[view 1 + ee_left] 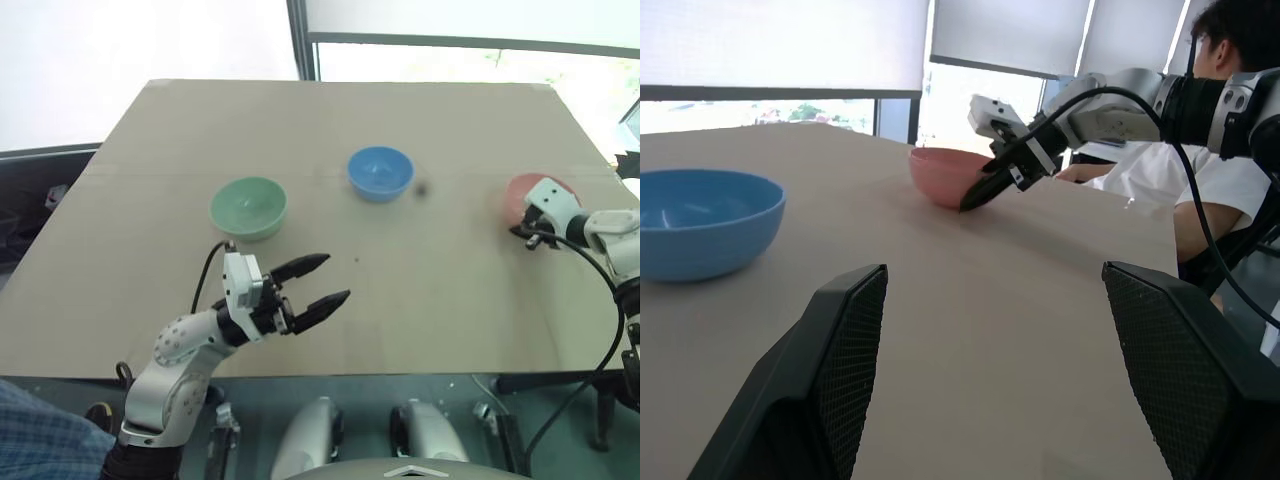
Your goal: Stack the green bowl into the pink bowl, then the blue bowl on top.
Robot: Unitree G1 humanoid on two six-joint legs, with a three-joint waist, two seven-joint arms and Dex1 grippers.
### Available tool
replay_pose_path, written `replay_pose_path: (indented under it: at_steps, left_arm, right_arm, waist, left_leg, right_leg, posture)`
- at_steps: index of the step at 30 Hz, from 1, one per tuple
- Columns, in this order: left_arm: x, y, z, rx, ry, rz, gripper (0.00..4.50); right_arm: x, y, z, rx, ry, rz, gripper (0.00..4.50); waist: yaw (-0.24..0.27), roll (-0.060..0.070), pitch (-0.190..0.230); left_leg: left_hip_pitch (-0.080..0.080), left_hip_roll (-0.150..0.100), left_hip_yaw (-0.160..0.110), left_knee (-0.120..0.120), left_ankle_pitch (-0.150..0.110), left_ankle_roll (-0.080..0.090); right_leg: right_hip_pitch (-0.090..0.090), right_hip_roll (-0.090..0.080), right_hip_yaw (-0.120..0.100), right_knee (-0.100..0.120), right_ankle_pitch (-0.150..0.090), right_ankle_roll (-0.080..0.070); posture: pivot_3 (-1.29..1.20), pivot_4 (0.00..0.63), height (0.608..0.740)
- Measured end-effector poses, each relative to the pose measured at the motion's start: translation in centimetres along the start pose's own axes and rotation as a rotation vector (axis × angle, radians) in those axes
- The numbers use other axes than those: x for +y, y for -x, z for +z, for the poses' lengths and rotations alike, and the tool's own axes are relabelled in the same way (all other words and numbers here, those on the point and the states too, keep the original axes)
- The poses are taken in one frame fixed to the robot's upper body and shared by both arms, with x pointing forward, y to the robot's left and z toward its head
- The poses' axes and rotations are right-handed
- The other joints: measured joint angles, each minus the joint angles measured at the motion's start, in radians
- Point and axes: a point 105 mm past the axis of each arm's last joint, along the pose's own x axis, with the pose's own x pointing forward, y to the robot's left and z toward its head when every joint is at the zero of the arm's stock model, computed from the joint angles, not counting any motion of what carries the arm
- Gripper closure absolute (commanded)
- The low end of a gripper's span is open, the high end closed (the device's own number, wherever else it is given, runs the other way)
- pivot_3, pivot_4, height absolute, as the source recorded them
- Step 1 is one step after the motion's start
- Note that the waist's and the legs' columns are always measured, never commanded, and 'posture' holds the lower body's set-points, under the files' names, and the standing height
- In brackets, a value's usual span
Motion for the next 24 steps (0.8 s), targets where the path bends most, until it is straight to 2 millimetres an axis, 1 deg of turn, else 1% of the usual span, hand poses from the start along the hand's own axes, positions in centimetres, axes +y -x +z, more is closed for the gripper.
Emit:
replay_pose_path:
  at_steps: [3,5,7,8,9,10,11,12,13,14,15,16,17,18,19,20,23,24]
  left_arm:
    - [0.0,0.0,0.0,0.003,-0.002,0.000,0.85]
    - [0.0,0.1,0.0,0.006,-0.002,0.000,0.85]
    - [0.0,0.1,0.0,0.008,-0.003,0.000,0.85]
    - [0.0,0.2,-0.1,0.010,-0.004,0.000,0.85]
    - [0.0,0.2,-0.1,0.011,-0.004,0.001,0.85]
    - [0.0,0.2,-0.1,0.014,-0.003,0.001,0.85]
    - [0.0,0.3,-0.1,0.015,-0.003,0.002,0.85]
    - [0.0,0.4,-0.2,0.020,0.000,0.004,0.85]
    - [0.0,0.5,-0.3,0.024,-0.001,0.003,0.85]
    - [0.0,0.5,-0.3,0.025,-0.002,0.003,0.85]
    - [0.0,0.5,-0.3,0.025,-0.002,0.002,0.85]
    - [0.0,0.7,-0.3,0.030,-0.003,0.010,0.85]
    - [0.1,0.8,-0.3,0.032,-0.003,0.011,0.85]
    - [0.1,0.7,-0.3,0.031,-0.004,0.011,0.85]
    - [0.1,0.7,-0.3,0.031,-0.004,0.011,0.85]
    - [0.1,0.8,-0.3,0.031,-0.003,0.013,0.85]
    - [0.1,0.8,-0.3,0.030,-0.001,0.014,0.85]
    - [0.1,0.8,-0.3,0.031,-0.001,0.015,0.85]
  right_arm:
    - [0.0,0.0,0.0,0.002,0.018,-0.007,4.43]
    - [0.5,-0.1,0.4,-0.009,0.047,0.010,4.43]
    - [1.6,-0.2,1.5,-0.039,0.083,0.051,4.43]
    - [2.7,-0.3,2.4,-0.062,0.117,0.090,4.43]
    - [3.3,-0.3,2.9,-0.070,0.137,0.111,4.43]
    - [5.0,-0.3,3.8,-0.084,0.192,0.164,4.43]
    - [5.4,-0.2,4.0,-0.090,0.204,0.174,4.43]
    - [7.9,0.0,5.5,-0.115,0.278,0.248,4.43]
    - [9.4,0.2,6.5,-0.140,0.317,0.292,4.43]
    - [10.6,0.3,7.2,-0.157,0.347,0.325,4.43]
    - [10.9,0.4,7.4,-0.162,0.357,0.332,4.43]
    - [13.4,0.9,8.9,-0.196,0.437,0.384,4.43]
    - [14.4,1.0,9.5,-0.215,0.468,0.405,4.43]
    - [17.0,1.4,10.7,-0.253,0.536,0.459,4.43]
    - [18.3,1.5,11.1,-0.274,0.561,0.488,4.43]
    - [19.5,1.6,11.4,-0.275,0.571,0.511,4.43]
    - [21.6,1.2,11.5,-0.223,0.578,0.542,4.43]
    - [21.9,1.2,11.7,-0.220,0.595,0.540,4.43]
  waist:
    - [0.001,0.000,0.000]
    - [0.001,0.000,0.000]
    - [-0.003,0.001,0.000]
    - [-0.007,0.001,0.000]
    - [-0.008,0.001,0.000]
    - [-0.009,0.002,0.000]
    - [-0.009,0.002,0.000]
    - [-0.009,0.002,0.001]
    - [-0.011,0.002,0.001]
    - [-0.010,0.002,0.001]
    - [-0.010,0.002,0.001]
    - [-0.010,0.002,0.001]
    - [-0.010,0.002,0.001]
    - [-0.010,0.002,0.001]
    - [-0.009,0.002,0.001]
    - [-0.006,0.002,0.001]
    - [-0.001,0.002,0.001]
    - [0.000,0.002,0.001]
  left_leg:
    - [0.000,0.000,0.000,0.000,0.000,0.000]
    - [0.000,0.000,0.000,0.000,0.000,0.000]
    - [-0.001,0.000,0.000,-0.001,0.000,0.000]
    - [-0.001,0.000,0.000,-0.001,0.000,0.000]
    - [-0.001,0.000,0.000,-0.002,0.000,0.000]
    - [-0.001,0.000,0.000,-0.002,-0.001,0.001]
    - [-0.001,0.000,0.000,-0.002,-0.001,0.001]
    - [-0.002,0.000,0.000,-0.002,-0.001,0.002]
    - [-0.002,0.000,0.000,-0.002,-0.002,0.003]
    - [-0.002,0.000,0.000,-0.002,-0.002,0.003]
    - [-0.002,0.000,0.000,-0.002,-0.002,0.003]
    - [-0.002,0.000,0.000,-0.002,-0.002,0.003]
    - [-0.002,0.000,-0.001,-0.002,-0.002,0.003]
    - [-0.002,0.000,-0.001,-0.002,-0.002,0.003]
    - [-0.002,0.000,-0.001,-0.002,-0.002,0.003]
    - [-0.002,-0.001,-0.001,-0.001,-0.002,0.003]
    - [-0.002,-0.001,-0.001,-0.001,-0.002,0.002]
    - [-0.002,-0.001,-0.001,-0.001,-0.002,0.002]
  right_leg:
    - [0.000,-0.001,0.000,0.000,0.000,0.000]
    - [0.000,-0.001,0.000,0.000,0.000,0.000]
    - [-0.001,-0.001,0.000,0.000,0.000,0.000]
    - [-0.002,0.000,0.000,0.000,0.000,0.000]
    - [-0.002,0.000,0.000,0.000,0.000,0.000]
    - [-0.002,0.000,0.000,0.000,0.000,0.000]
    - [-0.002,0.000,0.000,0.000,0.000,0.000]
    - [-0.003,0.000,0.000,0.000,0.000,0.000]
    - [-0.003,0.000,0.000,0.000,0.000,0.000]
    - [-0.003,-0.001,0.000,0.000,0.000,0.000]
    - [-0.003,-0.001,0.000,0.000,0.000,0.000]
    - [-0.003,-0.001,0.000,0.000,0.000,0.000]
    - [-0.003,-0.001,0.000,0.000,0.000,0.000]
    - [-0.003,-0.001,0.000,0.000,0.000,0.000]
    - [-0.003,-0.001,0.000,0.000,0.000,0.000]
    - [-0.003,-0.001,0.000,0.000,0.000,0.000]
    - [-0.003,-0.002,0.000,0.000,0.000,0.000]
    - [-0.003,-0.002,0.000,0.000,0.000,0.000]
  posture:
    - [0.00,0.150,0.740]
    - [0.00,0.150,0.740]
    - [0.00,0.150,0.740]
    - [0.00,0.150,0.740]
    - [0.00,0.150,0.740]
    - [0.00,0.150,0.740]
    - [0.00,0.150,0.740]
    - [0.00,0.150,0.740]
    - [0.00,0.150,0.740]
    - [0.00,0.150,0.740]
    - [0.00,0.150,0.740]
    - [0.00,0.150,0.740]
    - [0.00,0.150,0.740]
    - [0.00,0.150,0.740]
    - [0.00,0.150,0.740]
    - [0.00,0.150,0.740]
    - [0.00,0.150,0.740]
    - [0.00,0.150,0.740]
